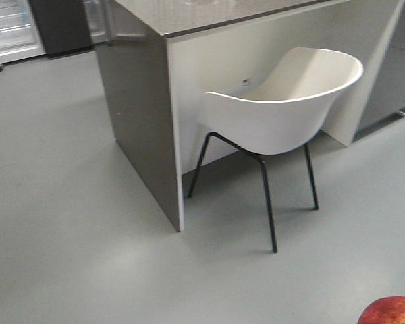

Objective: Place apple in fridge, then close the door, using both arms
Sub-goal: 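Drive the base away from the counter holding the apple in the right gripper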

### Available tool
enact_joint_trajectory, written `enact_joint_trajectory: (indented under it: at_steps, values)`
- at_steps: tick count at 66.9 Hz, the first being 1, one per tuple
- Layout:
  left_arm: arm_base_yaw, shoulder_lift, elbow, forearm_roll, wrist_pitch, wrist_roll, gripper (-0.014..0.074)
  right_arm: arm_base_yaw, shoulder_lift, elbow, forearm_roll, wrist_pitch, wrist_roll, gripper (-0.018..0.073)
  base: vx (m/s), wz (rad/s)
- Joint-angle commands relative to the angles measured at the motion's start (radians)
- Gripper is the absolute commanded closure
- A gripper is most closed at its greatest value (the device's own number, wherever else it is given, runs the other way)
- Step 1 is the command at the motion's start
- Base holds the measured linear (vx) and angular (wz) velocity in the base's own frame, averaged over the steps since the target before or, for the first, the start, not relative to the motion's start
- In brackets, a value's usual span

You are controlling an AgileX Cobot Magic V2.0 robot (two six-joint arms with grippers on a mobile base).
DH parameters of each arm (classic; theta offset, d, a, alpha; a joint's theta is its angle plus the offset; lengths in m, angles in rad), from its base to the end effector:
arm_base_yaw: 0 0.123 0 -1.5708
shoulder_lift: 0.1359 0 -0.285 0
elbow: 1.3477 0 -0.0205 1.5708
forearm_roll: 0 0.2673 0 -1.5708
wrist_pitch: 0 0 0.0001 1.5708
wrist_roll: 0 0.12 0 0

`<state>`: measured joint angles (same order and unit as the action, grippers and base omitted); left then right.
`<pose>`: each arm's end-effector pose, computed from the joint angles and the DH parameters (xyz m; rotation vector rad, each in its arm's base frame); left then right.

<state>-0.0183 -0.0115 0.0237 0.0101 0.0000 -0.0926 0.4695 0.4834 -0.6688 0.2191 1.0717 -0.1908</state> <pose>0.1019 -0.0019 0.2077 -0.0480 1.4956 -0.0813 0.0813 0.0669 0.2965 -0.7411 2.2612 0.4122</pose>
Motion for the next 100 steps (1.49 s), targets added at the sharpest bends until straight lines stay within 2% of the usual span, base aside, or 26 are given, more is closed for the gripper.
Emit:
enact_joint_trajectory:
  at_steps: [1,100]
  values:
    - [0.000,-0.015,-0.017,-0.010,-0.064,-0.002,0.0603,-0.002,0.006,-0.028,0.012,-0.062,-0.007,0.0349,0.06,0.40]
    - [0.000,-0.015,-0.017,-0.010,-0.064,-0.002,0.0603,-0.002,0.006,-0.028,0.012,-0.062,-0.007,0.0349,0.12,0.38]
